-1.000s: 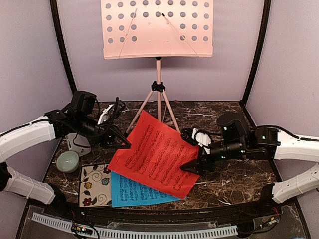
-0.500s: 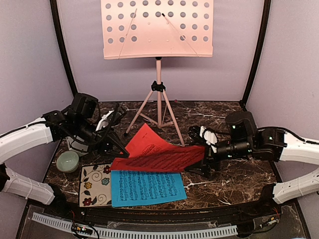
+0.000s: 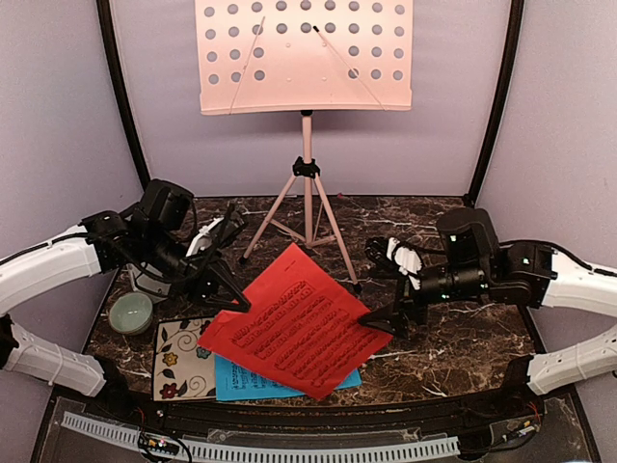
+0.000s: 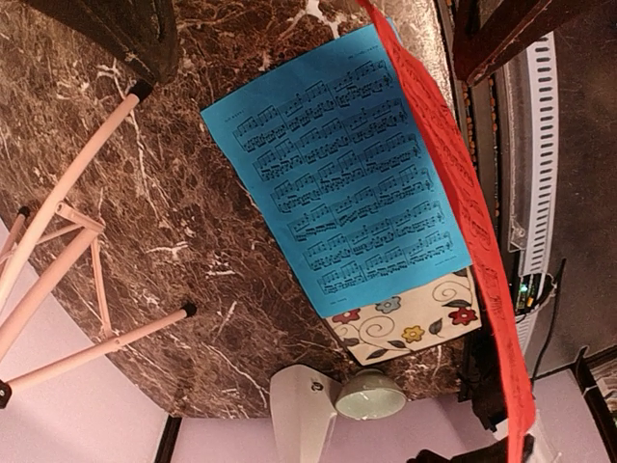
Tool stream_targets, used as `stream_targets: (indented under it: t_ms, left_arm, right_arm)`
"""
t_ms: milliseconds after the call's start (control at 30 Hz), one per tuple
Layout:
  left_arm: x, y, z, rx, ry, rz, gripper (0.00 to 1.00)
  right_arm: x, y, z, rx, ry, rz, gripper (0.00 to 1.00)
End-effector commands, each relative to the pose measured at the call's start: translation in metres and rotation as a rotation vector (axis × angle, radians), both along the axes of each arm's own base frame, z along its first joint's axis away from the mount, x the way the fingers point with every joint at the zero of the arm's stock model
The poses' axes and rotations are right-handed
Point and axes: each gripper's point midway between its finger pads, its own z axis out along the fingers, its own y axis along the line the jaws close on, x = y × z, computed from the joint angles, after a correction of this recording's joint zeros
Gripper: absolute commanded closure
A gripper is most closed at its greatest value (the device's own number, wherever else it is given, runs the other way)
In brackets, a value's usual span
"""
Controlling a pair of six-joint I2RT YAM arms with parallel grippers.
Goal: Set up the instrument practice props
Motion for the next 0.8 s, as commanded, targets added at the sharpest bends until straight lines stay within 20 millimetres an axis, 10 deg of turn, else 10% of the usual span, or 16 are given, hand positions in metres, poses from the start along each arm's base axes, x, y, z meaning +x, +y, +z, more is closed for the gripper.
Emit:
stream_targets:
  t_ms: [0,300,600,667,767]
  left_arm:
    - [-0.002,0.001,0.01,-0.015,-0.031,-0.004,1.0]
    - [0.004,-0.009,0.012,-0.004,-0.037,-0.002,1.0]
    - [0.013,-0.006,0.002,0.048,-0.121,0.063,1.0]
    - [0.016,-0.006,0.002,0.054,-0.144,0.082,0.94]
    - [0.032,-0.003,-0.002,0.086,-0.186,0.173,0.69]
  right_arm:
    - [-0.017,0.01,0.033,0.109,-0.014,0.116,0.0]
    - [-0.046,0.054,0.034,0.089,0.119,0.315,0.22]
    - [-0.061,0.06,0.024,0.04,0.209,0.37,0.83]
    - [-0.059,0.059,0.021,0.034,0.231,0.345,1.0]
    - [-0.052,0.056,0.025,0.074,0.272,0.308,1.0]
